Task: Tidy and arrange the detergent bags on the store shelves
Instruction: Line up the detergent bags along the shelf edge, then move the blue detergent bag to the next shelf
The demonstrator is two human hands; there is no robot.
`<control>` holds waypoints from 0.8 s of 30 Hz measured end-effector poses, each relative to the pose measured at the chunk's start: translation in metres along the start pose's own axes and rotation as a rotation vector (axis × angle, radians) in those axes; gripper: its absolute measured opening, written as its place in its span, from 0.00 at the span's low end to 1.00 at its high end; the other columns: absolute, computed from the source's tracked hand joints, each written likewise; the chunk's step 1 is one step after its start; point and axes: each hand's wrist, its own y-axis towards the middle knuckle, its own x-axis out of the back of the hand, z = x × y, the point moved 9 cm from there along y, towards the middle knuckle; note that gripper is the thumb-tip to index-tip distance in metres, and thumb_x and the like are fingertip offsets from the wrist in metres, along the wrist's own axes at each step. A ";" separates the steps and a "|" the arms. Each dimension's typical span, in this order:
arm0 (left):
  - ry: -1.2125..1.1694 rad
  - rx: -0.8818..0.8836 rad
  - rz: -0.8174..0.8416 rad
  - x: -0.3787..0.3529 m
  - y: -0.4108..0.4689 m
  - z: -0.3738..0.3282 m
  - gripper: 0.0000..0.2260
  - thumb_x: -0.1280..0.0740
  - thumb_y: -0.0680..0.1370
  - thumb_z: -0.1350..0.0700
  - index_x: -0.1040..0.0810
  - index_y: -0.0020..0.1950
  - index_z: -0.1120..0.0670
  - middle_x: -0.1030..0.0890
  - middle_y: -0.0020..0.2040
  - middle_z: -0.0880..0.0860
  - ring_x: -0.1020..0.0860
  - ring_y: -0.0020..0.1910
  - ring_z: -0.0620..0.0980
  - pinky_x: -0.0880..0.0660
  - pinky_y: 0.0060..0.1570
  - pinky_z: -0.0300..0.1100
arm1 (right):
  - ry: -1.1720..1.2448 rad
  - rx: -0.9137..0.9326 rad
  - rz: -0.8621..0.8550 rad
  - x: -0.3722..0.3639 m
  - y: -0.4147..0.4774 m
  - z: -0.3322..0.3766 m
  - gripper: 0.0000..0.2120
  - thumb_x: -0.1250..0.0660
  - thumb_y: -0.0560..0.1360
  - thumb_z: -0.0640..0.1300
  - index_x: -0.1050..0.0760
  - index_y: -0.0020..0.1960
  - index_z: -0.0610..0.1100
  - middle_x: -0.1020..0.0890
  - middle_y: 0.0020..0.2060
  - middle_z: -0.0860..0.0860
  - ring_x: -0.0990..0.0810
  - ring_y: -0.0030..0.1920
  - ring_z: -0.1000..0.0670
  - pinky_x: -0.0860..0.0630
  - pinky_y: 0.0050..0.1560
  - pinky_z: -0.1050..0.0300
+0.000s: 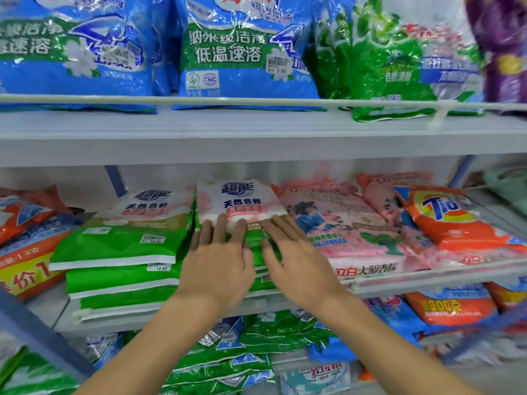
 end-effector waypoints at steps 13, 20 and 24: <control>-0.326 -0.019 -0.050 0.018 0.011 -0.135 0.17 0.40 0.83 0.45 0.20 0.63 0.53 0.16 0.55 0.60 0.19 0.55 0.62 0.22 0.53 0.51 | -0.075 -0.554 -0.156 0.151 -0.058 -0.209 0.17 0.37 0.80 0.50 0.24 0.61 0.37 0.20 0.59 0.36 0.24 0.58 0.37 0.27 0.55 0.47; -0.449 0.090 -0.055 0.003 0.048 -0.236 0.20 0.39 0.82 0.48 0.31 0.34 0.56 0.22 0.37 0.59 0.23 0.38 0.61 0.30 0.37 0.47 | 0.010 -0.838 -0.235 0.210 -0.101 -0.364 0.32 0.37 0.79 0.58 0.29 0.69 0.32 0.28 0.68 0.31 0.31 0.70 0.33 0.36 0.72 0.43; -0.614 0.109 0.050 -0.015 0.060 -0.297 0.17 0.41 0.83 0.51 0.26 0.38 0.58 0.25 0.34 0.54 0.28 0.33 0.50 0.39 0.31 0.40 | 0.263 -0.866 -0.114 0.210 -0.111 -0.396 0.33 0.35 0.74 0.65 0.23 0.63 0.36 0.23 0.65 0.35 0.25 0.66 0.35 0.30 0.64 0.46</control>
